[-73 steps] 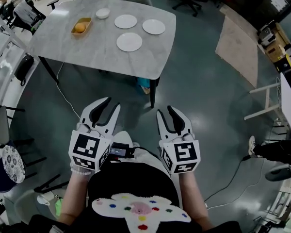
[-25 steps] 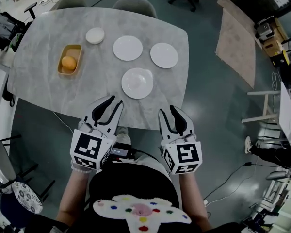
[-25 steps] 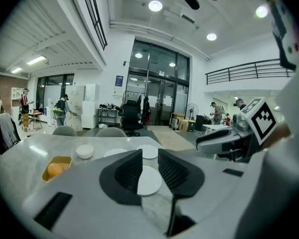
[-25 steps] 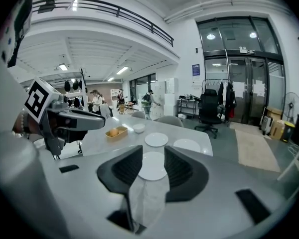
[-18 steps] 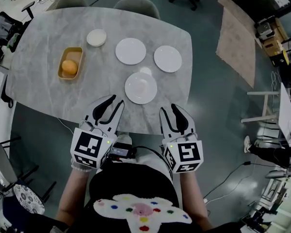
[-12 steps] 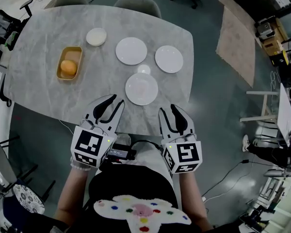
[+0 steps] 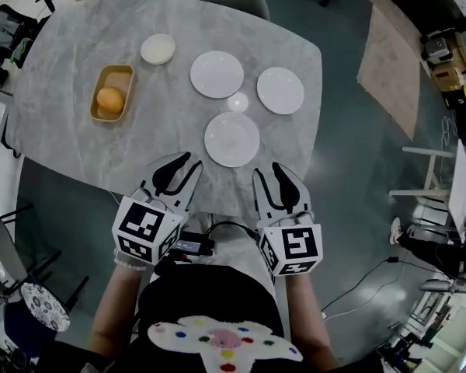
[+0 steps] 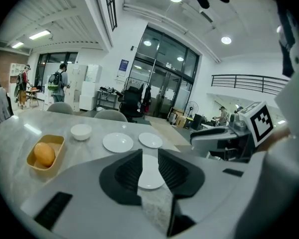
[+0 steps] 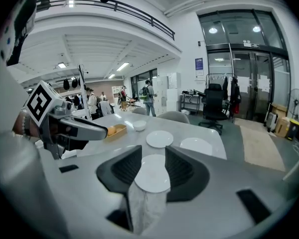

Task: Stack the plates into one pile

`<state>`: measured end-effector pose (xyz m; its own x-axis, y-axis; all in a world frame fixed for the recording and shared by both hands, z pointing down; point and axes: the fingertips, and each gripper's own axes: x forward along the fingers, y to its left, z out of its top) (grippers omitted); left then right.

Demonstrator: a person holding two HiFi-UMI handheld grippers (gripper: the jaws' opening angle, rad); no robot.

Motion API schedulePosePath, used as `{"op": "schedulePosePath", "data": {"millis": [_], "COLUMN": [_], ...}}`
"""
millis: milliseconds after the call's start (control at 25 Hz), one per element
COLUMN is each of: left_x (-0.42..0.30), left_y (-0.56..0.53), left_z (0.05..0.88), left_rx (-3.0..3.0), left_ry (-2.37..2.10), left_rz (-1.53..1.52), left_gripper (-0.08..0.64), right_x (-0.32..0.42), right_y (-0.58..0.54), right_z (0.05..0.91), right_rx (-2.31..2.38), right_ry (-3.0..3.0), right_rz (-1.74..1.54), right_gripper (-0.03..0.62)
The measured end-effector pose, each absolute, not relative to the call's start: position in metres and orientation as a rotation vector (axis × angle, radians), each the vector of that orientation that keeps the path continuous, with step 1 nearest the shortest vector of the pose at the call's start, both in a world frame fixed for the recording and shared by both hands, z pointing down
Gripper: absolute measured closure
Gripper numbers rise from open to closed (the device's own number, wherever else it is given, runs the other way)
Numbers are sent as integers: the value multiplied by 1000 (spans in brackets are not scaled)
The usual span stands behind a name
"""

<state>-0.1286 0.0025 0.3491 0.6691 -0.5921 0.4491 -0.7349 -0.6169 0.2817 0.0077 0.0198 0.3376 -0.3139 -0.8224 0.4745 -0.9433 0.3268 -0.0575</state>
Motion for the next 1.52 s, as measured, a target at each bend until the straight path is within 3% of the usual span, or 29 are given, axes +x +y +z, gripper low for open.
{"op": "schedulePosePath", "data": {"millis": [1520], "left_x": [-110], "left_y": [-13], "left_z": [483], "left_rx": [1813], "left_ry": [-1113], "left_rz": [256], "left_gripper": [457], "right_x": [18], "right_y": [4], "right_z": [427], "right_rx": [1223], "right_ry": [-2290], "right_rz": [613], "right_gripper": [446]}}
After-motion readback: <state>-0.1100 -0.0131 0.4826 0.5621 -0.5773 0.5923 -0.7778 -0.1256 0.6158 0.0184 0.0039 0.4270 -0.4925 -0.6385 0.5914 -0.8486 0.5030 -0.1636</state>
